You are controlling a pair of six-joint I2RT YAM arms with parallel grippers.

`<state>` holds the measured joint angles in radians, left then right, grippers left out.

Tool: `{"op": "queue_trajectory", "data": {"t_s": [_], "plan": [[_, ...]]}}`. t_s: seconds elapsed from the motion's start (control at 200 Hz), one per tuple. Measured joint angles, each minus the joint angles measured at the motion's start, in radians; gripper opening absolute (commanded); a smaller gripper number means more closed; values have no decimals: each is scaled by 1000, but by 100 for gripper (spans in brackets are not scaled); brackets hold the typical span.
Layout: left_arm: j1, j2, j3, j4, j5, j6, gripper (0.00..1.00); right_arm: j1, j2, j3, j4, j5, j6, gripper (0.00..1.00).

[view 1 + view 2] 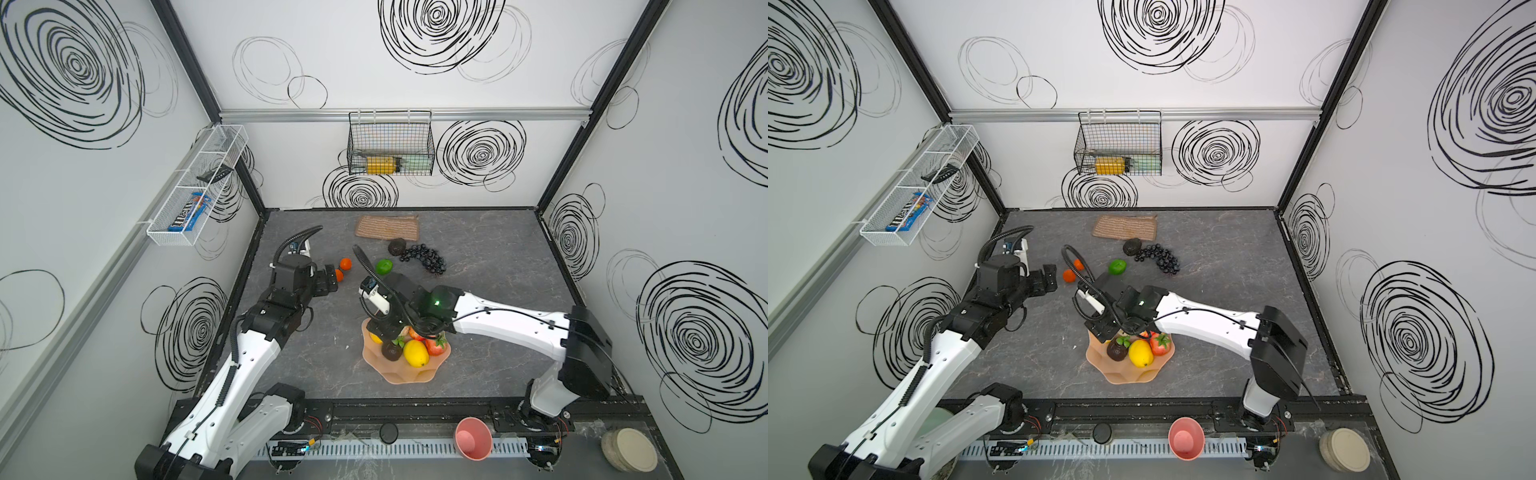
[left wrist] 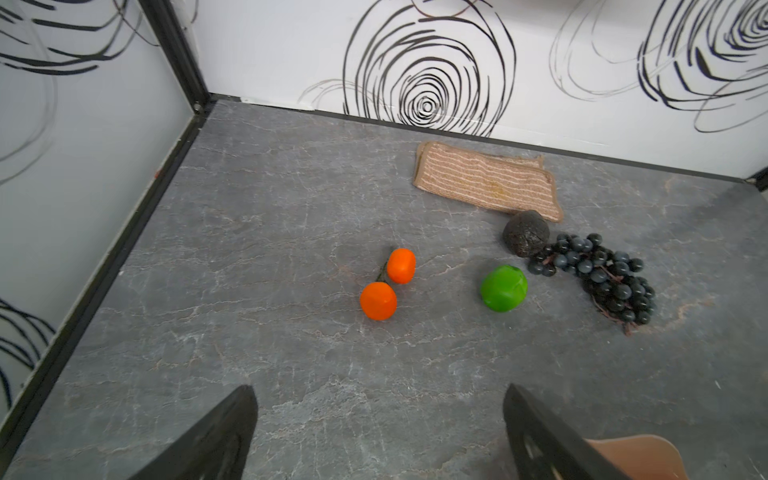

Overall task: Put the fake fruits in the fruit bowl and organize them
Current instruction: 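Open the right gripper on the pear in the bowl and raise it, then reach the left gripper to the green lime and grasp it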

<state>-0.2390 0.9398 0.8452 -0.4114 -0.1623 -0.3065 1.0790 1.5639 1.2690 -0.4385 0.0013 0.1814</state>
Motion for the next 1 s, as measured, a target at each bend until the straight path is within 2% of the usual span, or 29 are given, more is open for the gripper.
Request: {"op": "queue_trajectory", "data": {"t_s": [0.19, 0.39, 0.53, 0.761, 0.996], "plan": [[-39, 146, 40, 29, 110, -40, 90, -117, -268, -206, 108, -5, 32, 79], [-175, 369, 166, 64, 116, -62, 90, -265, -521, -443, 203, -28, 87, 82], [-222, 534, 247, 88, 98, -64, 92, -343, -653, -537, 248, -57, 123, 83], [-230, 787, 401, 98, 91, -58, 97, -398, -757, -621, 269, -108, 151, 84], [-230, 1034, 641, 54, 92, -13, 98, -412, -821, -668, 267, -131, 159, 85]]}}
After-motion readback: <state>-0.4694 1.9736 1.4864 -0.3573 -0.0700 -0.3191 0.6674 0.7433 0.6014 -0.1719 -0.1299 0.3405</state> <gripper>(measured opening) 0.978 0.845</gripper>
